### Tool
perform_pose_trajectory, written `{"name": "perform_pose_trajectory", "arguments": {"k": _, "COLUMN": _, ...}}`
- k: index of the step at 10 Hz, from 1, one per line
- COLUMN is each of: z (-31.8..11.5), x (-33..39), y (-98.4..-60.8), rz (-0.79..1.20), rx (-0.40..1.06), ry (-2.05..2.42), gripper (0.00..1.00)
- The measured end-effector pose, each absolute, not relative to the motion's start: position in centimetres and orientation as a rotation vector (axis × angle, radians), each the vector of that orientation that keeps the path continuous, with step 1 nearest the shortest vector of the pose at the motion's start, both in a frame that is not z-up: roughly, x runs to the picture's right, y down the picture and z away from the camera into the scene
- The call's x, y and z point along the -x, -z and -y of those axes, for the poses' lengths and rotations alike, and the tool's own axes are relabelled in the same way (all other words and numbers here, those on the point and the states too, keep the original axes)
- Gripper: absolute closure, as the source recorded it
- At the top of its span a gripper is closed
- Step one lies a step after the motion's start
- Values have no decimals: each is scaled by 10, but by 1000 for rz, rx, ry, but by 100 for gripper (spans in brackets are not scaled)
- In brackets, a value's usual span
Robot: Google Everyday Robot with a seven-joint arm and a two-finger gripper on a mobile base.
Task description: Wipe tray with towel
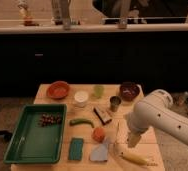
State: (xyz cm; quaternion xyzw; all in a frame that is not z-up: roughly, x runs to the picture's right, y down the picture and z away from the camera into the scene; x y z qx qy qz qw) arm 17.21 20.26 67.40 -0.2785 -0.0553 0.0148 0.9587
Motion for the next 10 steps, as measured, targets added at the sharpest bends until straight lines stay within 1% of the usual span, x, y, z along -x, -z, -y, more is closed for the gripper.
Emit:
{"name": "perform_pose_trajectory", "arguments": {"k": 2, "z": -225, "x": -163, "y": -682, "rz": 91, "rx": 564, "ry": -47, "gripper": 20}}
{"name": "perform_pose_trajectory", "arguments": {"k": 6, "z": -253, "x": -148, "y": -687, "rz": 73, "rx": 548, "ry": -50, "gripper": 20}}
{"name": "perform_pose_trajectory", "arguments": {"k": 8, "z": -270, "x": -131, "y": -694, "rz": 90, "rx": 543, "ry": -52, "gripper": 20}}
{"name": "perform_pose_trajectory", "arguments": {"k": 10, "z": -278, "x": -122, "y": -696, "rz": 120, "rx": 534, "ry": -52, "gripper": 20}}
